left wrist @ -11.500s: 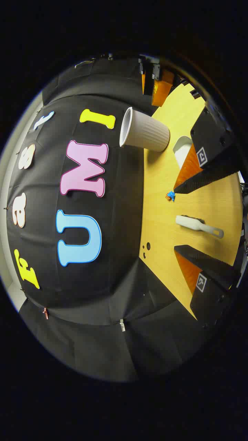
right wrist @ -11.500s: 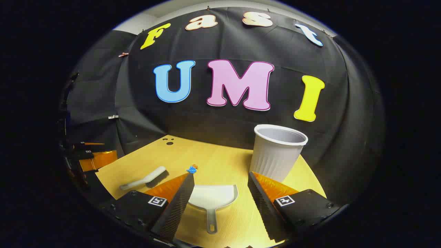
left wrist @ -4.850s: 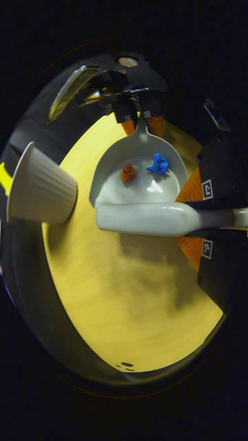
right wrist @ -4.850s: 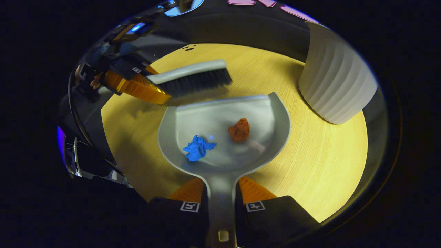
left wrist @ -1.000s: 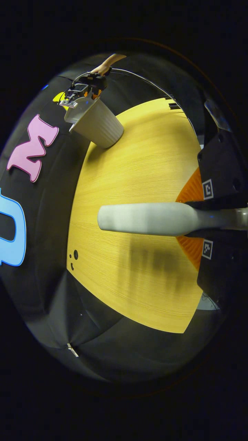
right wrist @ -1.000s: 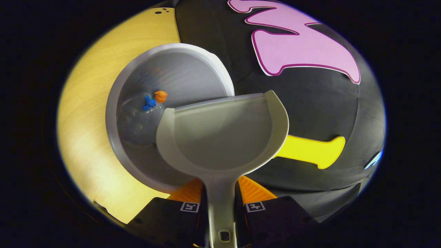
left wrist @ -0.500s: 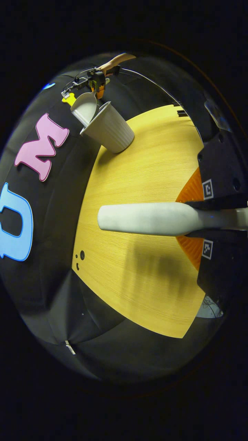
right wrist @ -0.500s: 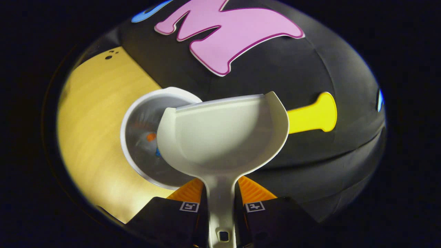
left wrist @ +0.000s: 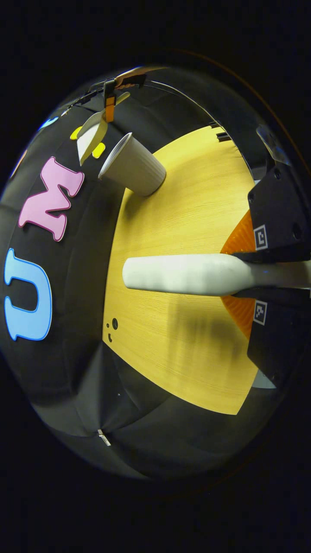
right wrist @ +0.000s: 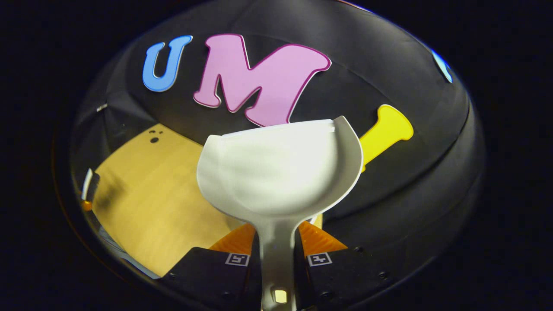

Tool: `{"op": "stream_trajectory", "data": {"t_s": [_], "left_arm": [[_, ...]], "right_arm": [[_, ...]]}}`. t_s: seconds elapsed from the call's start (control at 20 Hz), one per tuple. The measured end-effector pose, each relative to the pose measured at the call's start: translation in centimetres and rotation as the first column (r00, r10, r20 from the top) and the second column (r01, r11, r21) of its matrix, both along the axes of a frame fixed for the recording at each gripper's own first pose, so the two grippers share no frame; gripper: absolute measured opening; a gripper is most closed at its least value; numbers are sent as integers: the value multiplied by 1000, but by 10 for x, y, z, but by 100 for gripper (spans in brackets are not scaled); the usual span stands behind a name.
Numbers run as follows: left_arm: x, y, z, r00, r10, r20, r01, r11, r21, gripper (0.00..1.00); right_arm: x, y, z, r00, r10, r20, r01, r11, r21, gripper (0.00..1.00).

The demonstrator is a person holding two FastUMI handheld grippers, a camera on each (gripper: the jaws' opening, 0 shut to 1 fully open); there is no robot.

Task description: Pick up the small broom and dustpan from the desktop, sweep the trash into the dustpan with the broom, and then empty the trash into the garbage bin.

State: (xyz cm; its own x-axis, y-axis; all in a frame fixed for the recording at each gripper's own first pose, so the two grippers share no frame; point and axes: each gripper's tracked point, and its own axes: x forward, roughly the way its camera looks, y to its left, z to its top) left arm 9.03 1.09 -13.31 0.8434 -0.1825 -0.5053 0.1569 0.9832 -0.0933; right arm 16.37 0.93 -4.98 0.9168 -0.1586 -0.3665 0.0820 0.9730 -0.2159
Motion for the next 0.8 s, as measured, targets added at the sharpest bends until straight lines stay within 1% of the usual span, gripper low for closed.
{"op": "stream_trajectory", "data": {"t_s": [0.05,0.1,0.2,0.25,0.3,0.45,0.5,0.55,0.6,0.65,0.7,0.75,0.8], "left_arm": [[0,-4,-2,1000,-7,0,7,1000,4,27],[1,-7,-4,1000,-13,2,13,1000,11,28],[3,-13,-8,1000,-21,10,20,999,28,29],[6,-16,-11,1000,-24,13,24,999,32,29],[7,-19,-14,1000,-29,12,29,999,34,29],[17,-22,-28,1000,-27,6,26,998,52,28],[20,-22,-34,1000,-26,-1,26,998,55,29],[24,-22,-39,1000,-24,-8,25,998,59,28],[29,-21,-45,1000,-19,-15,20,998,63,28],[32,-21,-51,999,-19,-27,20,998,65,29],[37,-22,-57,999,-19,-38,21,997,70,28],[41,-23,-62,999,-21,-44,24,997,75,28],[45,-24,-68,998,-23,-55,27,997,78,28]], "right_arm": [[-7,18,-6,1000,20,7,-20,999,42,34],[-13,33,-13,999,37,13,-38,996,79,30],[-22,63,-32,998,70,6,-70,984,161,30],[-27,80,-41,996,93,-2,-91,975,200,34],[-33,97,-52,993,119,-10,-113,967,228,34],[-44,138,-89,984,176,-39,-160,951,265,33],[-46,152,-104,981,190,-48,-169,944,283,30],[-49,167,-119,977,206,-56,-179,934,310,34],[-52,181,-136,974,218,-68,-182,923,340,34],[-54,193,-154,970,228,-87,-182,913,366,34],[-55,203,-171,966,235,-106,-178,907,382,34],[-59,209,-187,964,235,-122,-170,904,391,29],[-61,216,-203,963,233,-134,-163,901,402,33]]}}
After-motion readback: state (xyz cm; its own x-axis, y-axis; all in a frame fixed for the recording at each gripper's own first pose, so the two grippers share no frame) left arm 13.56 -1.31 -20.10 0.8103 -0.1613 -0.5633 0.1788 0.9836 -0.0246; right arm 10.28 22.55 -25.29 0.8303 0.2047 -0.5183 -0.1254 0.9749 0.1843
